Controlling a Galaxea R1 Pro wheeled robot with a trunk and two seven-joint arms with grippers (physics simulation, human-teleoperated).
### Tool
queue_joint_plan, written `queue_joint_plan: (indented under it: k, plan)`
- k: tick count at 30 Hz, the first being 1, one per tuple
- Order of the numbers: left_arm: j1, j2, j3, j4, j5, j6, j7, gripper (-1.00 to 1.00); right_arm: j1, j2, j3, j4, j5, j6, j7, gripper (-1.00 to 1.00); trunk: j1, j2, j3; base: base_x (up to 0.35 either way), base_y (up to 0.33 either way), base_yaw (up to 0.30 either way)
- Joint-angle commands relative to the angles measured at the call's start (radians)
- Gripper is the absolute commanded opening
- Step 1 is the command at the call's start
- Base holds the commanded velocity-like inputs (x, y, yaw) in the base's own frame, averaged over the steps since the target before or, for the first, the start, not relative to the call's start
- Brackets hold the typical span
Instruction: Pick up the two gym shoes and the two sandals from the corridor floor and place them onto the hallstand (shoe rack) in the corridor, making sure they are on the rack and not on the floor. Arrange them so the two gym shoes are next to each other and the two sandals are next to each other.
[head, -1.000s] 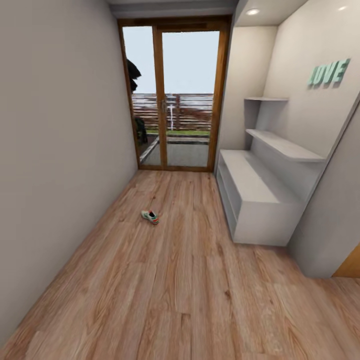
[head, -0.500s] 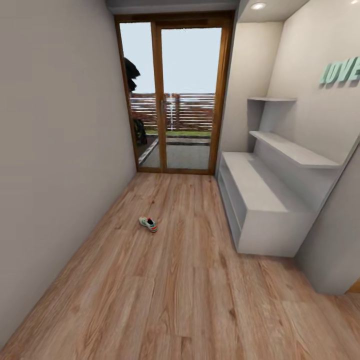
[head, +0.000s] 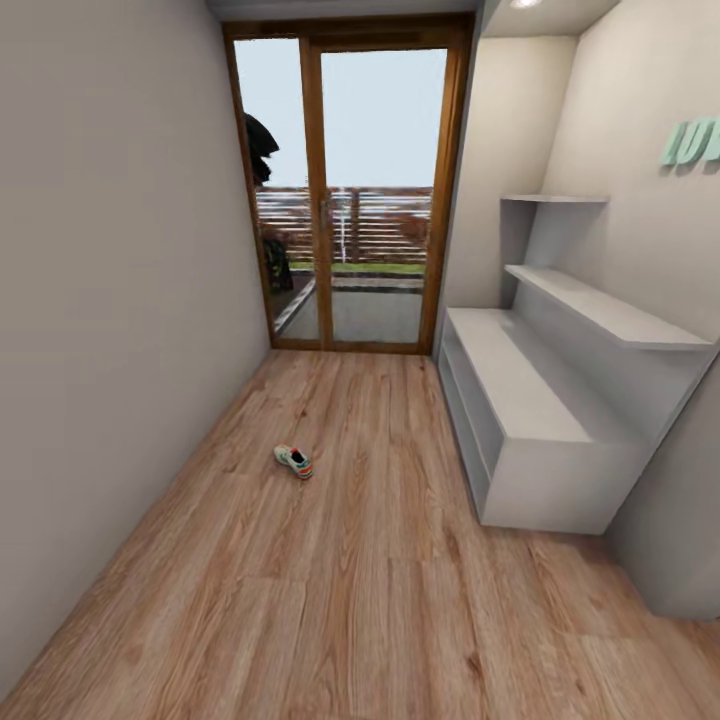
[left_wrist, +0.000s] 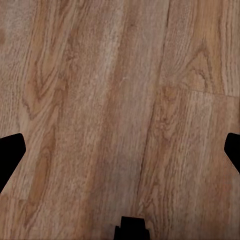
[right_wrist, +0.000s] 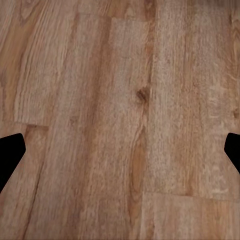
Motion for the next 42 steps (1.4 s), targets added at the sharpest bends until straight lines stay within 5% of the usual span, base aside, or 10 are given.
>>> queue_joint_plan:
  k: [1,16,42]
  plan:
    - [-0.001,0.000,0.002,0.001,0.001,-0.003,-0.001,1.00,-0.001,-0.001,0.001,0.001,0.002,-0.003,0.000,1.00,0.000,0.000,-0.001,0.035,0.000,0.000]
    - [-0.001,0.000,0.004,0.001,0.002,-0.003,-0.001,1.00,-0.001,-0.001,0.001,0.001,0.002,-0.003,0.005,1.00,0.000,0.000,-0.001,0.005,0.051,-0.168]
    - [-0.001,0.000,0.004,0.001,0.002,-0.003,-0.001,1.00,0.000,-0.001,0.000,0.001,0.000,-0.003,0.005,1.00,0.000,0.000,-0.001,0.012,0.286,-0.267]
